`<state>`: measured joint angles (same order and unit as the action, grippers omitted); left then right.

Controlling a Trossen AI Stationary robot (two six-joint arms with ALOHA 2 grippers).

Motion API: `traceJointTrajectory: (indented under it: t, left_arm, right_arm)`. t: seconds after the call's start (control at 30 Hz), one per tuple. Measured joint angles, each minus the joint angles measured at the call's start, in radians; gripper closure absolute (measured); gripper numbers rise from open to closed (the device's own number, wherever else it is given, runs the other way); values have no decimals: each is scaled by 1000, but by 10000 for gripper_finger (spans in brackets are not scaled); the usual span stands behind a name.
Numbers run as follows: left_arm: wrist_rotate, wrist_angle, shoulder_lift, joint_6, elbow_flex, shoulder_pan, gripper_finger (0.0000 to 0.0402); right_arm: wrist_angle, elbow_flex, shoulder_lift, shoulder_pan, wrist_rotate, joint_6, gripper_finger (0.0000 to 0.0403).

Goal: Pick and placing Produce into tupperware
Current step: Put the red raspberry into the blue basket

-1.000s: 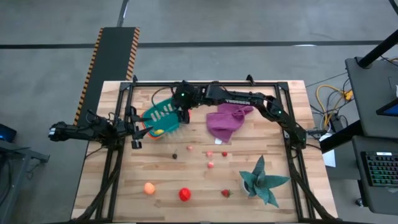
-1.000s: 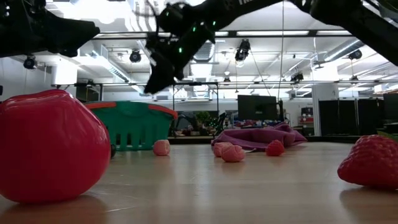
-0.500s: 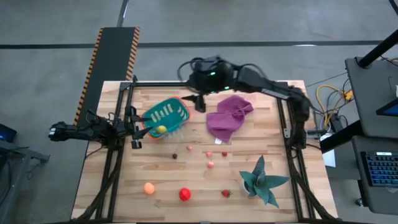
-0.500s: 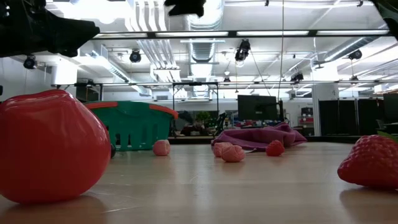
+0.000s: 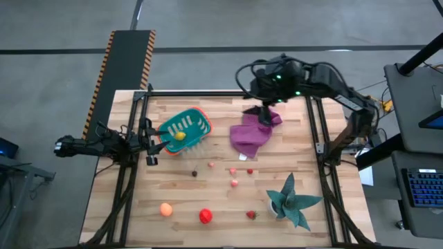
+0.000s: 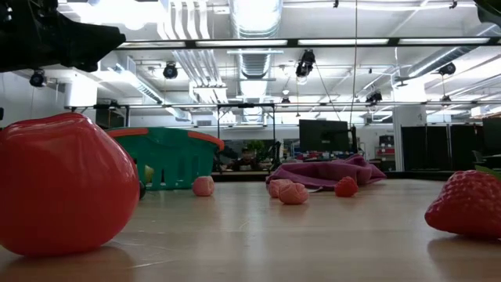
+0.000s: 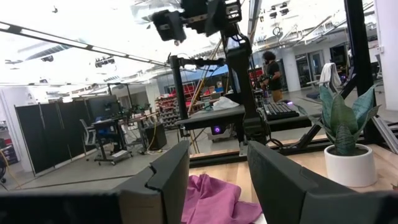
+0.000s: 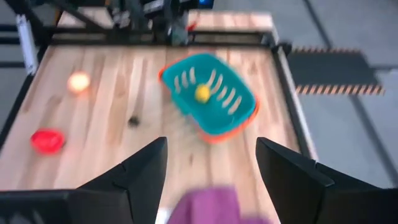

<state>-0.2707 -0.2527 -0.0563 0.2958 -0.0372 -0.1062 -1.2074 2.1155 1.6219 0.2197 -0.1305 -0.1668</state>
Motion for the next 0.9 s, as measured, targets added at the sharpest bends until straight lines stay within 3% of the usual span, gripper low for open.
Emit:
traceJointTrajectory:
  t: [0.2,0.43,0.7,0.9]
  left_arm:
    - [0,0,0,0,0,0,251]
    - [0,0,0,0,0,0,251]
    - [0,0,0,0,0,0,251]
    - [0,0,0,0,0,0,251]
  right_arm:
    - [-166,-42,-60,-17,0,91,170]
    - [-136,-204,-132,-66,0,68,170]
    - [234,-587,-328,-112,-32,47,170]
    - [489,-903,-445,-126,-37,205,170]
